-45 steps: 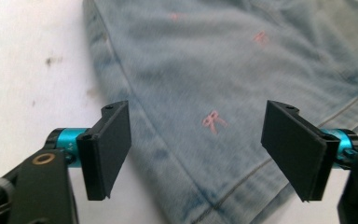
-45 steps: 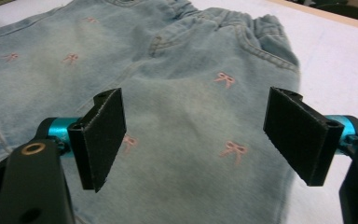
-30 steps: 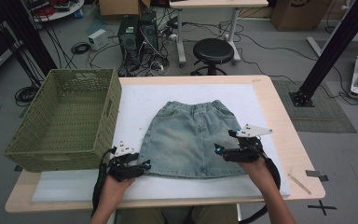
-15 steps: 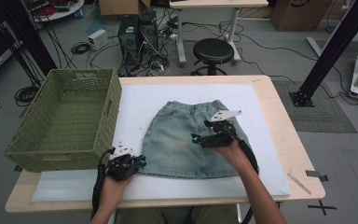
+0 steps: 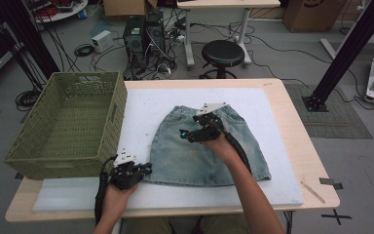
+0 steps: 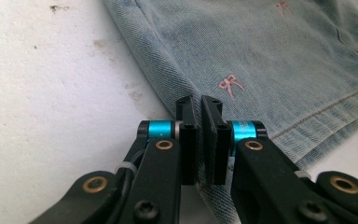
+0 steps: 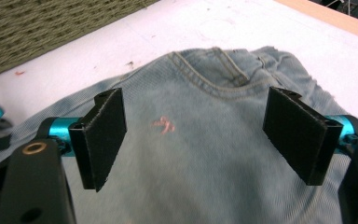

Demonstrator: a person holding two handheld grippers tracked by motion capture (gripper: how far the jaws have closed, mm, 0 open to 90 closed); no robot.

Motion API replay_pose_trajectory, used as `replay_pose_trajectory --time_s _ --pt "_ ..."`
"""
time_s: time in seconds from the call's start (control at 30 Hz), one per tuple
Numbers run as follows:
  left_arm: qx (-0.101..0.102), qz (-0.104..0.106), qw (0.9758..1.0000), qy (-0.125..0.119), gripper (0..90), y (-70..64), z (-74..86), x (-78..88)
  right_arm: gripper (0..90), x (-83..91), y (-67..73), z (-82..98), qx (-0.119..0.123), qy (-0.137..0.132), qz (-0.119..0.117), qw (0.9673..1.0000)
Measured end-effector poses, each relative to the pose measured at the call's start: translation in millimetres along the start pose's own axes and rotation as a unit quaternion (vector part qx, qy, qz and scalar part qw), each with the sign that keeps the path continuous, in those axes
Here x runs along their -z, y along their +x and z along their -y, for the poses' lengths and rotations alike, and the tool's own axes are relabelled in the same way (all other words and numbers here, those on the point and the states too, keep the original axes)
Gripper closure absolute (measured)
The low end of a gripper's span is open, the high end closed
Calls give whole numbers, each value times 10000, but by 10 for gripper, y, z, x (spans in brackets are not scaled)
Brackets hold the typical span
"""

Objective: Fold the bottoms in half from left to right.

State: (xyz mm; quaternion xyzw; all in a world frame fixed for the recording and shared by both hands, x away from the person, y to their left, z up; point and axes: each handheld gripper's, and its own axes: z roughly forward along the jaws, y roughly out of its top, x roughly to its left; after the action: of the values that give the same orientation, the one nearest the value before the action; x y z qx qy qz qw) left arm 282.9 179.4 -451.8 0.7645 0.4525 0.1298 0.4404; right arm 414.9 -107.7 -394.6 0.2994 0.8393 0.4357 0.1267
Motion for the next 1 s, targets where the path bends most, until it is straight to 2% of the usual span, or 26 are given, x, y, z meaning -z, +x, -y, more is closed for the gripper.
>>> replay_pose_trajectory --time_s 0.27,0.6,0.67,0.77,0.93,1.0 --pt "71 105 9999 -12 861 -6 20 21 248 -251 23 -144 1 13 -74 10000" --pt "91 137 9999 -31 860 -7 26 25 332 -649 141 -266 76 414 -154 9990" --pt "86 144 9999 -36 860 -6 27 28 363 -732 168 -285 55 466 -233 9986" --pt "92 158 9998 -35 860 -4 29 30 363 -854 203 -320 47 543 -291 9981" --pt "114 152 9998 -41 860 -5 31 28 368 -1006 237 -360 17 679 -253 9974" --pt "115 151 9998 -37 860 -5 31 28 405 -1047 239 -370 -32 734 -237 9970"
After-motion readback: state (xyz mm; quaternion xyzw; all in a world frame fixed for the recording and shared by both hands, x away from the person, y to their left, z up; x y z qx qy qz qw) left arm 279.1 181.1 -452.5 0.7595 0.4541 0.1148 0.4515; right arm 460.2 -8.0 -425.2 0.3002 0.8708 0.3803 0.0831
